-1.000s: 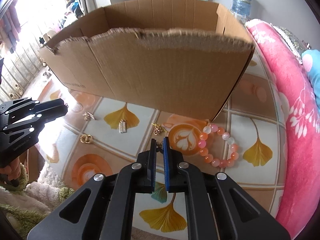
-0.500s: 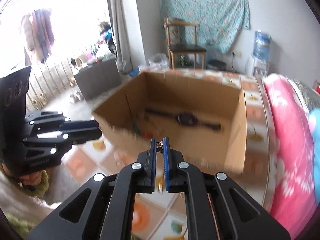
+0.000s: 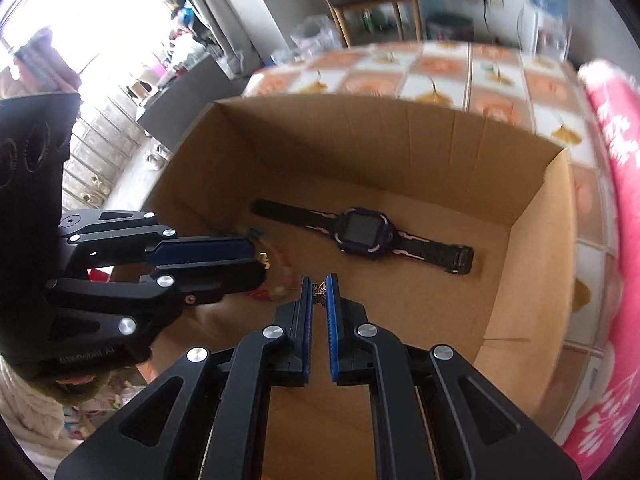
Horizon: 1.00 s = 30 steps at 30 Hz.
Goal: Organize jewelry
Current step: 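Open both grippers to drop the gold charms into the box, then withdraw both open tools from the box toward the remaining gold charms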
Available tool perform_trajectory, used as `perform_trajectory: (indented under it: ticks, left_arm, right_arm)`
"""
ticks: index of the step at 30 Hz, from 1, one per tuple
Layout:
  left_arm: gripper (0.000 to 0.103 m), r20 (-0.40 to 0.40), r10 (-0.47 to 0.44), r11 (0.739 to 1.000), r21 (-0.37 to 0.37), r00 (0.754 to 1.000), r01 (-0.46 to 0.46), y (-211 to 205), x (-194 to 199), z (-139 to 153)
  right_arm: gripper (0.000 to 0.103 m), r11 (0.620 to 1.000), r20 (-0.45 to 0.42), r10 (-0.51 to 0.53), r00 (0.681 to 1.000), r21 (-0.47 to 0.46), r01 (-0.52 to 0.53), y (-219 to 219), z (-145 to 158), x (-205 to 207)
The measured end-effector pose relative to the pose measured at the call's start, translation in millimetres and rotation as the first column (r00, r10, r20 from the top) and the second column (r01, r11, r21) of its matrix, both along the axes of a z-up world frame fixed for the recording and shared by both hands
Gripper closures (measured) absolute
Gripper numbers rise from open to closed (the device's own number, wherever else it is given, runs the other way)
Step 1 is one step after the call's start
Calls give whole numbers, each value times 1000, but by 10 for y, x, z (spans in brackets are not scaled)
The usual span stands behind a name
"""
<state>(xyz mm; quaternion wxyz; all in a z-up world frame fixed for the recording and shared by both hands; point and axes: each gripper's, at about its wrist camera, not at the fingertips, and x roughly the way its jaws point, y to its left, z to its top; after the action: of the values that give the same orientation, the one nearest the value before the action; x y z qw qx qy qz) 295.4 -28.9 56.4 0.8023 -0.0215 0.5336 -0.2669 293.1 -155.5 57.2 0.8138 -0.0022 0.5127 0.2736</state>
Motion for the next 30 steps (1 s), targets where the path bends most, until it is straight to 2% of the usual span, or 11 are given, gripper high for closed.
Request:
perform_trajectory:
  ticks: [3,10,13,16,20,24,28,30]
  left_arm:
    - [88,-68,9,1000,-9,998,-10,-65,144,-110]
    - [87,-137,57,998,-15,989,-59,-54,226,-311]
    - [85,-137,56,998,-12,989,-58,-52,207,-333]
    - [79,-128,69,998,-5,989,-70,-26,207,-330]
    - [77,-81,81,997,-12,993,-83,17,144,-185]
    - [67,16,85,996,-11,996,-85,105,-35,85]
    - [51,93,101,994,-45,991,-97,310,-369,376]
    - [35,124,104,993,-75,987,-95,463,-651,536]
  right_arm:
    - [96,999,-13,-20,1000,-32,20,-15,-89,116]
    - [95,999,-13,-52,999,-11,51,-125,-114,182]
    - [94,998,-8,-65,998,1,65,-181,-86,171]
    - [84,997,5,-79,997,12,79,-241,-39,135]
    - [75,996,57,-89,994,28,88,-311,98,33]
    - [68,993,120,-106,987,54,101,-402,292,-131]
    - [55,988,200,-117,973,119,95,-551,572,-530]
    - [45,981,247,-120,961,177,77,-656,688,-836]
